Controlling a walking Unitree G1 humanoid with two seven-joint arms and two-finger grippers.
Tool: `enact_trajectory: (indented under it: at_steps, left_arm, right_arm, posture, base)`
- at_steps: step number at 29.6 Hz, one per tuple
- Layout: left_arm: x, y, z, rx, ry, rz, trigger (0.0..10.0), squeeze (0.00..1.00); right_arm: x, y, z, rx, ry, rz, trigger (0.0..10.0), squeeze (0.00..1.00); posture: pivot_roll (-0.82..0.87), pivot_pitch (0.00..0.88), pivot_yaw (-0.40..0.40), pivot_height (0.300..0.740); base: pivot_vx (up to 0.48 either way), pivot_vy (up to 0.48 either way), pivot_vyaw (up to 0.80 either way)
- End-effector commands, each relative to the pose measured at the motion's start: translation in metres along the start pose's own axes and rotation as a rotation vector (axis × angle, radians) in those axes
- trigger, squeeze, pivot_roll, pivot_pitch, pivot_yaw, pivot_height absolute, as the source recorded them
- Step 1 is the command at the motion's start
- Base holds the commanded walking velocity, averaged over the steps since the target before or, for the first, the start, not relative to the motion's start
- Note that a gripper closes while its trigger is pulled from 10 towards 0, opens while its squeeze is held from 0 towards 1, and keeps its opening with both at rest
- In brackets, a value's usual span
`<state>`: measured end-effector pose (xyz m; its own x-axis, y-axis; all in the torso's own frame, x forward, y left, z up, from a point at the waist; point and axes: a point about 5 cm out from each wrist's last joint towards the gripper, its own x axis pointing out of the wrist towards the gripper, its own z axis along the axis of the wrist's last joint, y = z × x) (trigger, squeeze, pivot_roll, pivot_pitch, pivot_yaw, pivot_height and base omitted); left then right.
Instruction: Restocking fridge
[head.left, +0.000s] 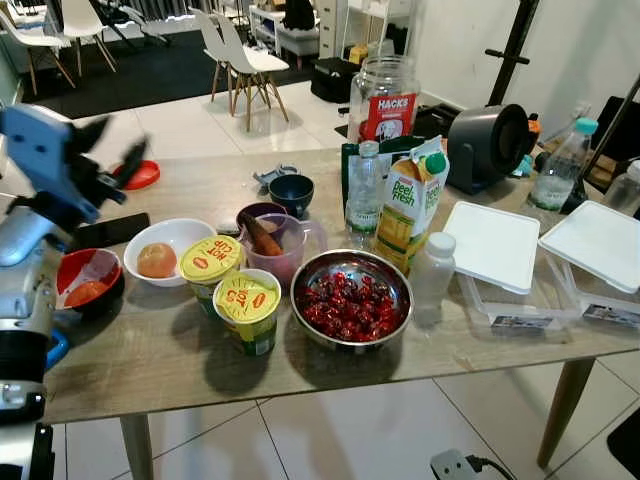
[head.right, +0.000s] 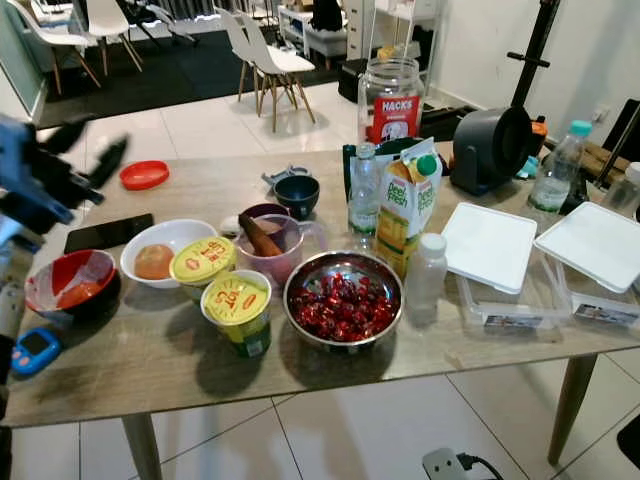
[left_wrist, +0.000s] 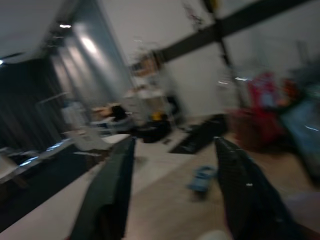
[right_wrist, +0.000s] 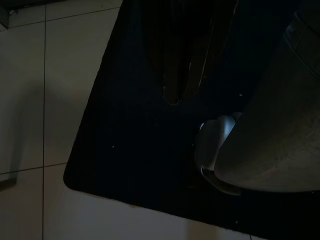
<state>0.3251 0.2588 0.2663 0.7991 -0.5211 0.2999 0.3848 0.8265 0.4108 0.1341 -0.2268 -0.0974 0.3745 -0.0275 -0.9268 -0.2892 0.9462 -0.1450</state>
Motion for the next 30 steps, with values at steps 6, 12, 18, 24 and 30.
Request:
enact_trajectory:
  at_steps: [6, 12, 18, 24, 30]
  left_arm:
    - [0.008, -0.028, 0.011, 0.019, 0.082, -0.353, 10.0, 1.00]
    - [0.005, -0.042, 0.015, 0.077, 0.189, -0.573, 10.0, 1.00]
    - [-0.002, -0.059, 0.018, 0.174, 0.330, -0.833, 10.0, 0.00]
    - [-0.004, -0.069, 0.015, 0.204, 0.403, -0.969, 10.0, 0.00]
    - [-0.011, -0.083, 0.002, 0.211, 0.516, -1.135, 10.0, 0.00]
  right_arm:
    - [0.000, 0.002, 0.001, -0.009, -0.001, 0.002, 10.0, 0.00]
    - [0.000, 0.002, 0.001, -0.007, 0.000, 0.002, 10.0, 0.00]
    - [0.000, 0.002, 0.001, -0.009, 0.002, 0.003, 10.0, 0.00]
    - [0.001, 0.002, 0.001, -0.009, 0.001, 0.001, 10.0, 0.00]
    - [0.001, 0.002, 0.001, -0.007, 0.002, 0.003, 10.0, 0.00]
  posture:
    - [-0.03, 0.000, 0.033, 0.740]
    - [-0.03, 0.000, 0.034, 0.740]
    - [-0.04, 0.000, 0.032, 0.740]
    - [-0.04, 0.000, 0.035, 0.740]
    - [-0.05, 0.000, 0.038, 0.740]
  base:
    - [0.000, 0.000, 0.00]
    - [0.000, 0.000, 0.00]
    - [0.000, 0.000, 0.00]
    - [0.000, 0.000, 0.00]
    - [0.000, 0.000, 0.00]
